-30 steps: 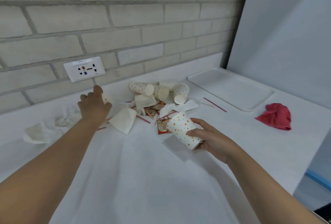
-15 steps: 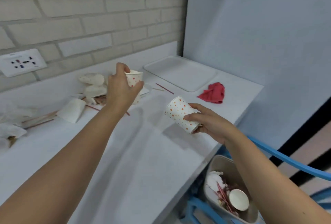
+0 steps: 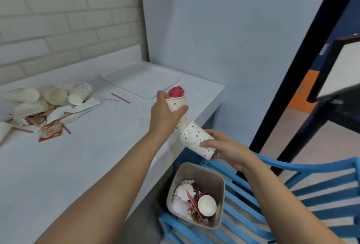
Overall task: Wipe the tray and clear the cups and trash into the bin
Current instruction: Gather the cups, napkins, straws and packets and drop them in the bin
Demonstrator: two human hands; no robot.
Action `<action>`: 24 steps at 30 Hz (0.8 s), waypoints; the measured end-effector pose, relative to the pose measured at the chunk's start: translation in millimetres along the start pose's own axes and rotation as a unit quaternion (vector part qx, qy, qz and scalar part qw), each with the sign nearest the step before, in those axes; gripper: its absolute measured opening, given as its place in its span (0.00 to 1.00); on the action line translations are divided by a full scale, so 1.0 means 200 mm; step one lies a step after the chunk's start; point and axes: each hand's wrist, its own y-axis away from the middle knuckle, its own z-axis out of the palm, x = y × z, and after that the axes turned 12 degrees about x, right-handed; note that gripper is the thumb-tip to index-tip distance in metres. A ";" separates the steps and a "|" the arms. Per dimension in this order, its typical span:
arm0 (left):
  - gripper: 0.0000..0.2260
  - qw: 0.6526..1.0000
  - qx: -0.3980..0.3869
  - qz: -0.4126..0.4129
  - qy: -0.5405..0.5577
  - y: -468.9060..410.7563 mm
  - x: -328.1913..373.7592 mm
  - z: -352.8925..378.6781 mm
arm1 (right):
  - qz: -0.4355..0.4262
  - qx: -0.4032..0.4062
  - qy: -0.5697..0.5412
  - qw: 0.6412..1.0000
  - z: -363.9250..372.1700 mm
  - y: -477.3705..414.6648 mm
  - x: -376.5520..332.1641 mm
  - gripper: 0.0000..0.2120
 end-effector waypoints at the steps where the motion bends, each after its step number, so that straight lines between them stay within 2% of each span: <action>1: 0.19 1.000 -0.006 -0.008 0.011 0.02 0.01 0.05 | 0.000 -0.003 -0.001 1.000 -0.03 0.01 0.03 0.23; 3: 0.18 0.999 -0.017 -0.029 0.035 0.06 0.02 0.13 | 0.000 -0.012 -0.007 1.000 -0.09 0.01 0.08 0.30; 8: 0.18 0.996 -0.030 -0.067 0.056 0.16 0.01 0.27 | 0.013 -0.047 -0.018 0.999 -0.17 0.00 0.18 0.29; 15: 0.18 0.988 -0.106 -0.114 0.020 0.26 -0.02 0.35 | 0.015 -0.065 -0.035 0.997 -0.19 -0.05 0.28 0.38; 19: 0.18 0.977 -0.186 -0.100 -0.022 0.30 -0.07 0.35 | 0.002 -0.037 -0.026 0.999 -0.19 -0.08 0.33 0.30; 24: 0.18 0.951 -0.297 -0.086 -0.013 0.33 -0.10 0.31 | -0.016 -0.031 -0.033 0.999 -0.16 -0.10 0.36 0.25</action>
